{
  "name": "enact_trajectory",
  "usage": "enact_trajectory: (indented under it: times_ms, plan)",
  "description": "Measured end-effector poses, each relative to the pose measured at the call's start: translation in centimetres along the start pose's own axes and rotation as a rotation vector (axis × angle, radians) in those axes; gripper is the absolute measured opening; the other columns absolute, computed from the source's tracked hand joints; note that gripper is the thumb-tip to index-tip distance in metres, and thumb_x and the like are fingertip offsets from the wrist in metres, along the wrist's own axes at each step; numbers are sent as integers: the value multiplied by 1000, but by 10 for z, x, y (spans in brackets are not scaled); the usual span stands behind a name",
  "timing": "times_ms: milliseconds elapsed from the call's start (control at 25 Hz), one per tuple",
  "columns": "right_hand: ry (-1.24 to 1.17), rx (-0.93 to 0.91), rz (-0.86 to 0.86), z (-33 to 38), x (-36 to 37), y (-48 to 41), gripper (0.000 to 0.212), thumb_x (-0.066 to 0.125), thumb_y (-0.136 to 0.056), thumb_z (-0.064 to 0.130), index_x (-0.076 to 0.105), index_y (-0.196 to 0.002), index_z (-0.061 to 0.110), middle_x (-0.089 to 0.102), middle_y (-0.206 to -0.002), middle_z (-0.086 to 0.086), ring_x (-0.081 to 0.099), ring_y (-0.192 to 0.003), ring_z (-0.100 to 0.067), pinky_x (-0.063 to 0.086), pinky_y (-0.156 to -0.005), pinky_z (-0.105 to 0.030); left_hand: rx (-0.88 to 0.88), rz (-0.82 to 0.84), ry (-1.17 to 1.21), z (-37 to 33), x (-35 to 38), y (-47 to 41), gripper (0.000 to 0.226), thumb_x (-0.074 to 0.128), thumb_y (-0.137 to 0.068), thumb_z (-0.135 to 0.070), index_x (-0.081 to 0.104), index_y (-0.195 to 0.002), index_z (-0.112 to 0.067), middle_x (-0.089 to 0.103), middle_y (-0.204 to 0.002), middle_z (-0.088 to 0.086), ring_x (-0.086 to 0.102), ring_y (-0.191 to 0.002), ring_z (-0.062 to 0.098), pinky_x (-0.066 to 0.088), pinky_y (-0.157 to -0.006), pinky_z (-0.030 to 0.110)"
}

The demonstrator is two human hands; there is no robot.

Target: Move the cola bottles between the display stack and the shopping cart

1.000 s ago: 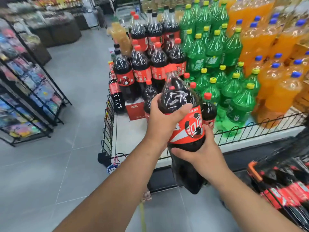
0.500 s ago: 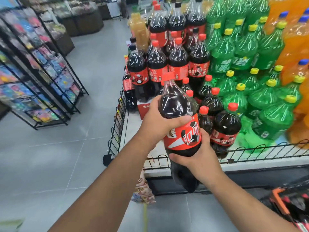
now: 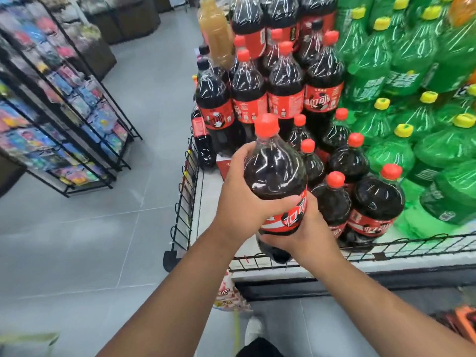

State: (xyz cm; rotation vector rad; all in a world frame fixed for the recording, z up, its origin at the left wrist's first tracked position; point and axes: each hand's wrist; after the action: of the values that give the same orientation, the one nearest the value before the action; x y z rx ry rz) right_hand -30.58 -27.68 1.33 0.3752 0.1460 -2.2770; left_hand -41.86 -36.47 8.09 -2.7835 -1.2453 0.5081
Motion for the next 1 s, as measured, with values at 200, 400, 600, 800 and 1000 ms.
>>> enact_trajectory:
  times_ms: [200, 400, 600, 800, 1000]
  plan:
    - [-2, 45, -124, -9, 22, -18, 101, 96, -47, 31, 37, -126, 47, 64, -114, 22, 63, -102, 4, 52, -81, -24, 41, 72, -45, 27, -7, -27, 98, 95, -50, -35, 39, -126, -62, 59, -134, -17, 57, -129, 6, 46, -111, 41]
    - [-26, 116, -248, -34, 52, -29, 98, 97, -49, 24, 41, -127, 40, 67, -112, 20, 64, -101, 2, 53, -77, -19, 41, 232, -105, 61, -15, -50, 100, 94, -47, -45, 37, -128, -58, 56, -137, -10, 55, -130, 8, 46, -111, 37]
    - [-18, 218, -314, -66, 72, -35, 98, 96, -48, 25, 42, -128, 41, 65, -114, 21, 65, -105, -5, 55, -88, -43, 24, 355, -150, 95, -14, -60, 102, 94, -46, -46, 36, -127, -64, 60, -135, -11, 56, -128, 7, 47, -109, 36]
    - [45, 318, -355, -87, 85, -37, 100, 96, -44, 31, 39, -126, 42, 64, -110, 23, 65, -103, -9, 54, -88, -41, -17, 422, -165, 129, -5, -62, 110, 97, -47, -41, 39, -141, -41, 59, -136, -6, 57, -127, 10, 49, -107, 40]
    - [131, 344, -385, -102, 93, -37, 102, 96, -43, 35, 42, -129, 35, 64, -113, 20, 64, -107, -14, 54, -85, -39, -1, 444, -202, 151, 1, -54, 113, 100, -49, -37, 38, -144, -34, 53, -139, -6, 53, -130, 8, 48, -108, 37]
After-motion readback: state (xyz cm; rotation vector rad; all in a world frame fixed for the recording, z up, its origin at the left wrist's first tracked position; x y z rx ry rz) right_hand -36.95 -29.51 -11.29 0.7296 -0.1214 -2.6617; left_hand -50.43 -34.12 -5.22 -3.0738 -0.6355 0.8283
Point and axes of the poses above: each hand's wrist, its own y-axis away from the middle knuckle, its own x-axis out of the palm, z = x × y
